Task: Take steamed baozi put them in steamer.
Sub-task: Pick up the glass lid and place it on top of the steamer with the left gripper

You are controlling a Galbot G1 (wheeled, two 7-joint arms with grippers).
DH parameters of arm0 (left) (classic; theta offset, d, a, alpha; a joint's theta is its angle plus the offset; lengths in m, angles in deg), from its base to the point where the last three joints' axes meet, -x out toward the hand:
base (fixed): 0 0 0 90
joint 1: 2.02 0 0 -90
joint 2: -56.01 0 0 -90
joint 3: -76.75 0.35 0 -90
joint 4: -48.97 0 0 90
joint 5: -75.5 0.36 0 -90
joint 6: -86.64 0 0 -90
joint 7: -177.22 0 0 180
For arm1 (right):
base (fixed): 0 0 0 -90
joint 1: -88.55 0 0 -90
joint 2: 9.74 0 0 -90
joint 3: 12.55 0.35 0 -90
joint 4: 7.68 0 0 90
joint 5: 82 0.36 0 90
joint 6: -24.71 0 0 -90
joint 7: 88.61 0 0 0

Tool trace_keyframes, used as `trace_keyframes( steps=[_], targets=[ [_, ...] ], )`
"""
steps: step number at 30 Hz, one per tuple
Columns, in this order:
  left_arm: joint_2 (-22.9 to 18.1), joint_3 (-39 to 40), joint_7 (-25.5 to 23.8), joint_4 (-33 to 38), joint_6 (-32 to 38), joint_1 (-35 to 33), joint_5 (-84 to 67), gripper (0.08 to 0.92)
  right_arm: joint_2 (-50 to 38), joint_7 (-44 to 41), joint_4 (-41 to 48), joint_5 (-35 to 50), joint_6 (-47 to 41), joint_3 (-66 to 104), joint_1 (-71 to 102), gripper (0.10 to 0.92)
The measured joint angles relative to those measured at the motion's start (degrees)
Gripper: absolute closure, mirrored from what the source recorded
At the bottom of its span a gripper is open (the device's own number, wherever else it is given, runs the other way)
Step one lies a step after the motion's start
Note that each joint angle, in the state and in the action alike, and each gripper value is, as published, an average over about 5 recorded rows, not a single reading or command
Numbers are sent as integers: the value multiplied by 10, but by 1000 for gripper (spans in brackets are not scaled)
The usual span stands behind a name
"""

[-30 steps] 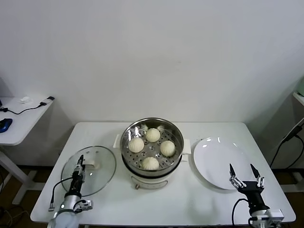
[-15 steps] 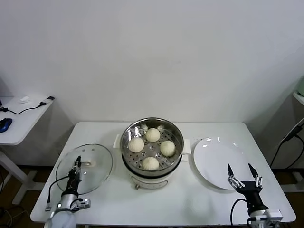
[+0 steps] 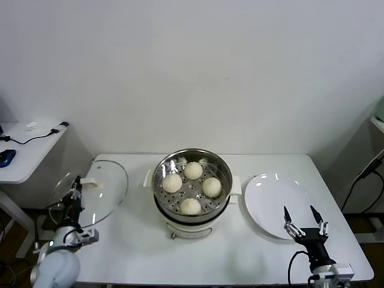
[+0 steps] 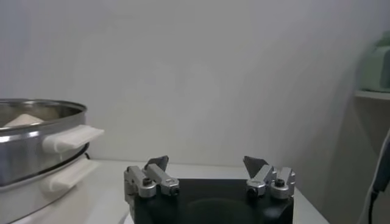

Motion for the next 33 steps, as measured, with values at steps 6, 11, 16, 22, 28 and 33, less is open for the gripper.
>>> trace_keyframes(
  steps=[6,11,16,22,28,33],
  targets=[
    [32,17,-59,87,-62,3,-11,862,1,2,-6,-15,-6,-6,-1,203],
    [40,55,-105,139,-114,19,11,862,2,5,-6,-28,-16,-12,-7,203],
    [32,111,-145,168,-155,41,53,862,5,5,0,-41,-21,-14,-11,203],
    [2,183,-191,179,-192,79,113,862,10,3,13,-51,-22,-14,-14,203],
    [-41,248,-228,170,-219,124,174,862,15,1,25,-58,-23,-13,-18,203],
    [-82,295,-251,154,-230,147,226,862,18,-2,34,-59,-20,-8,-18,203]
  ],
)
